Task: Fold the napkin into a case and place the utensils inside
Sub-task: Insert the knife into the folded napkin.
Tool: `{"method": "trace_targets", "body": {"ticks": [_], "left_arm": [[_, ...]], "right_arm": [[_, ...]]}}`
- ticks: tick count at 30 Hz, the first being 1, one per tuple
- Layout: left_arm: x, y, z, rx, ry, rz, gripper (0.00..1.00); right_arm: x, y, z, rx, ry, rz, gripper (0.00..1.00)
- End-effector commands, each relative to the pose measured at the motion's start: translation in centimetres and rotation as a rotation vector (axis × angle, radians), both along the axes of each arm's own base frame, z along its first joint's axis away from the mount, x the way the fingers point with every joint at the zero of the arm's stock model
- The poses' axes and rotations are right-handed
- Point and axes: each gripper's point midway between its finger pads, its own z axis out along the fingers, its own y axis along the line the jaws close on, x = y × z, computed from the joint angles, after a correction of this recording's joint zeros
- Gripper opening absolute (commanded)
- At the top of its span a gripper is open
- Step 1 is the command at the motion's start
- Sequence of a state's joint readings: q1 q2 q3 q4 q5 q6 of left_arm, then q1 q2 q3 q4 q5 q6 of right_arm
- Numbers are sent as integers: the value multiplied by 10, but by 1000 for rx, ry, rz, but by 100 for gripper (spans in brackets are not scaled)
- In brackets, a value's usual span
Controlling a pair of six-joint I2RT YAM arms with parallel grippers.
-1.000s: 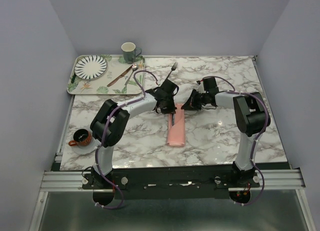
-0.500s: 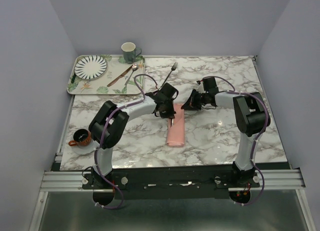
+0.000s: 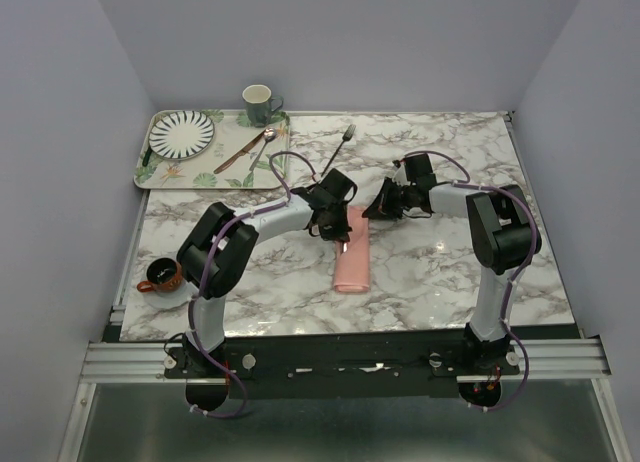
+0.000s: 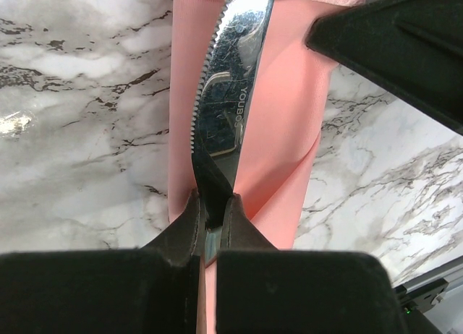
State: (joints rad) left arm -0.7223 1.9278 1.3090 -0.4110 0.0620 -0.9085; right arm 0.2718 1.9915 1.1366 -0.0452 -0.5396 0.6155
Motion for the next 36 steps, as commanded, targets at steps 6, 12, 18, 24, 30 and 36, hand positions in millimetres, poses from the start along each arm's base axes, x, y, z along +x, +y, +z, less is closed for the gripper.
{"method": "trace_targets", "body": {"ticks": [6,12,18,24,30,36], "left_arm": [[-19,3,3,-5,52,0,0],[-22,1,-1,-6,72,-2,2],[-22,2,-2,1,74,0,22],[-12,2,10,-3,14,2,42],[4,4,25,22,-71,-10,55],[55,13,78,45,-303,-43,59]], "right_arm": [[12,-4,12,-40,-80,-22,1],[11,-3,11,-39,-78,-17,1],[9,-3,12,-40,-81,-11,1],[6,-1,10,-30,-73,1,1],[3,2,10,-20,-69,17,1],[1,6,16,5,-77,43,1]]}}
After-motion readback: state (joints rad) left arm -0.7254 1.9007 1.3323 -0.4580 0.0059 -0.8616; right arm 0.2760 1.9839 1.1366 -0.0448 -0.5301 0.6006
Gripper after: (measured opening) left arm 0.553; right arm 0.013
